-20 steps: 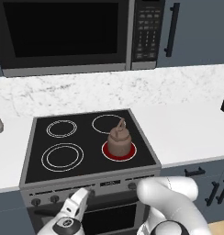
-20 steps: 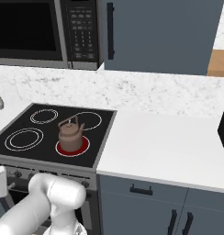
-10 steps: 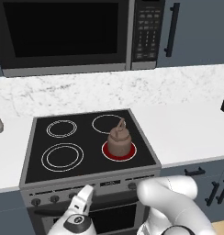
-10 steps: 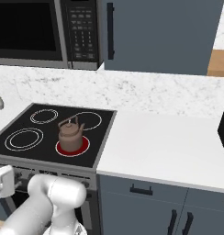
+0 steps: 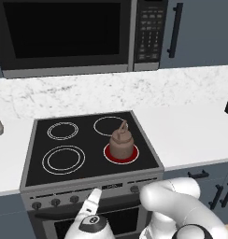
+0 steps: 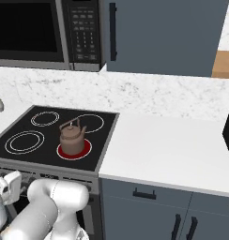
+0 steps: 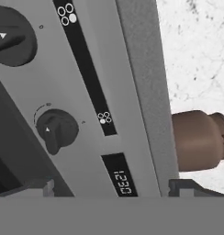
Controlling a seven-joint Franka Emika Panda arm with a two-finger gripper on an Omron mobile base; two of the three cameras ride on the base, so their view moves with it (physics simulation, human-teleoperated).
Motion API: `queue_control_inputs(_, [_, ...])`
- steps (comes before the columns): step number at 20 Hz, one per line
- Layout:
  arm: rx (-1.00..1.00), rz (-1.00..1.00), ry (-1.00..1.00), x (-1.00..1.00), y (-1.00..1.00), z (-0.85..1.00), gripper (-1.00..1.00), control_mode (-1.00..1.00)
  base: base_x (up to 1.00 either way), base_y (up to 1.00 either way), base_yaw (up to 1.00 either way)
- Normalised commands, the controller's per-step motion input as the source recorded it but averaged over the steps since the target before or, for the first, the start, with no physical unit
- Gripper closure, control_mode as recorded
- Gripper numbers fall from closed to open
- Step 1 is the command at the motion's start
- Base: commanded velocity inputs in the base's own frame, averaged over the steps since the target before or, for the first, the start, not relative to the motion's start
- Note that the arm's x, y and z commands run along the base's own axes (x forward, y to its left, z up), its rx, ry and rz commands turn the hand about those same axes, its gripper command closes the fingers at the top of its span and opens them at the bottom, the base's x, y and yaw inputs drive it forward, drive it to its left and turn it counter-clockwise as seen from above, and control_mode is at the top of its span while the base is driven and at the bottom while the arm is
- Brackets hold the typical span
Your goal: Turn off the front right burner of the stove.
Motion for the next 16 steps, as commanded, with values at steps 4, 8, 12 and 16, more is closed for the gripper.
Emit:
queue_control_inputs(4, [0.06, 0.02, 0.0, 0.32, 0.03, -0.05, -1.0, -1.0, 0.0, 0.0, 0.0])
queue_control_inputs(8, [0.02, 0.05, 0.0, 0.12, 0.02, -0.16, -1.0, -1.0, 0.0, 0.0, 0.0])
queue_control_inputs(12, [0.0, 0.07, 0.0, 0.0, 0.29, -0.42, -1.0, -1.0, 0.0, 0.0, 0.0])
queue_control_inputs(16, [0.0, 0.04, 0.0, 0.0, 0.23, -0.14, -1.0, -1.0, 0.0, 0.0, 0.0])
